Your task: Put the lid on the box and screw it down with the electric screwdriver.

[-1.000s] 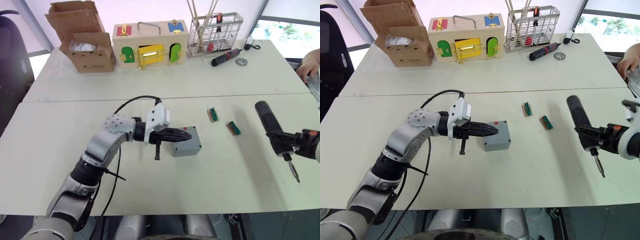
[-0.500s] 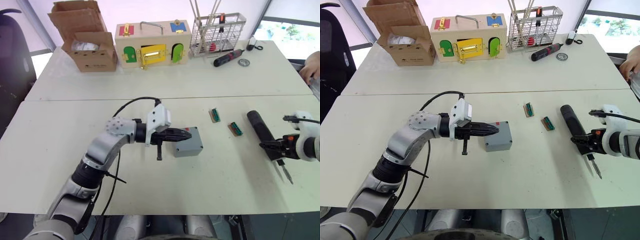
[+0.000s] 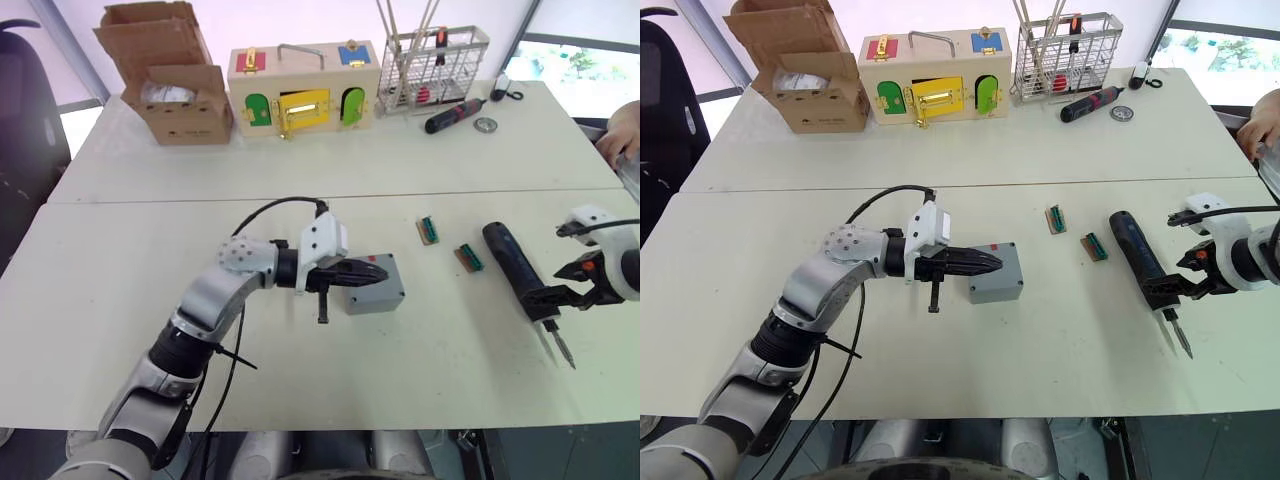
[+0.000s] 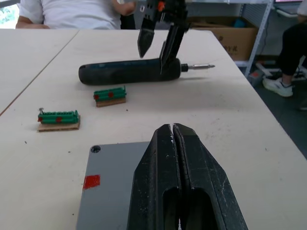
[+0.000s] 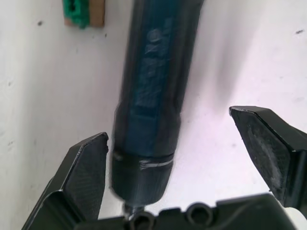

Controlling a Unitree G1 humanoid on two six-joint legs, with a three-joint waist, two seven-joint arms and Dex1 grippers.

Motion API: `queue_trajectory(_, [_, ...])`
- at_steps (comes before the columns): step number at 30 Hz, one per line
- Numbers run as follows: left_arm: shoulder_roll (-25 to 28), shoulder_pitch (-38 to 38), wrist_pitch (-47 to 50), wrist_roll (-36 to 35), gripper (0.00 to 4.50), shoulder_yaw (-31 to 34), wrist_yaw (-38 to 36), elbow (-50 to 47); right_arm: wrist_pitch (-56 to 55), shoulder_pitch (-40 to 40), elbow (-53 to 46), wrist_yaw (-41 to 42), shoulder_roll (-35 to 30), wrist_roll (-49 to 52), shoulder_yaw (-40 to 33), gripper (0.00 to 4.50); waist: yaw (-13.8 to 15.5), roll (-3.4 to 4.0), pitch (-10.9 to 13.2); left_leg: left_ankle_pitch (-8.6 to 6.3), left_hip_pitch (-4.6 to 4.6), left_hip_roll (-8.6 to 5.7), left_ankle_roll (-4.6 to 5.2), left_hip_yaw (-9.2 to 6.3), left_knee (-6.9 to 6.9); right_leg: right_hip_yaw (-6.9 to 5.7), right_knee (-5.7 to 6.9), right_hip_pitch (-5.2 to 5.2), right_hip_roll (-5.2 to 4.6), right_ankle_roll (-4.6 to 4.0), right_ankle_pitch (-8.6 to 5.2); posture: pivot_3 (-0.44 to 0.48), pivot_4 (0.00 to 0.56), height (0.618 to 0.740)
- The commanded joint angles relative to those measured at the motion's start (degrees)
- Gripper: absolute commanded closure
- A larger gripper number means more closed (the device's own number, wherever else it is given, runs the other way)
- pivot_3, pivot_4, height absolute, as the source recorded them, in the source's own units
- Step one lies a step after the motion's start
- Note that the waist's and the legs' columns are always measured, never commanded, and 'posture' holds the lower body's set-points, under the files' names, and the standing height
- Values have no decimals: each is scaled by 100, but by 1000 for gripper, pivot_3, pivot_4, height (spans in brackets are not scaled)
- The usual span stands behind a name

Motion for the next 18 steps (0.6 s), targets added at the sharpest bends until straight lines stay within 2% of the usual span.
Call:
queue_trajectory(1, [-29,-30,-110,30,4500,7,55,-147,158,-769,668,873,283,-647,688,12,0,0,0,0,0,1,0,0,0,0,1,-1,0,0,0,0,150,737])
queue_trajectory(5, [18,98,-42,23,4500,36,148,-292,94,-1776,2031,1480,986,-1501,1523,12,11,1,-1,0,-3,-1,-3,0,-5,1,2,-10,-3,0,0,0,150,737])
queue_trajectory(9, [44,184,15,24,4500,59,257,-404,-390,-2198,2861,1960,1333,-2263,2013,12,28,-3,-1,1,-6,-6,-5,-6,-3,-1,3,-11,-7,0,0,0,150,737])
queue_trajectory(13, [61,259,66,26,4500,61,376,-503,-746,-2298,3149,2344,1452,-2757,2157,12,49,-4,-2,1,-6,-10,-5,-7,1,-2,3,-8,-12,0,0,0,150,737])
queue_trajectory(18, [57,343,79,48,4500,11,466,-579,-552,-2113,2855,2734,1364,-2979,2051,12,148,-5,-2,1,-6,-10,-7,-6,3,-3,3,-7,-12,-1,0,0,150,737])
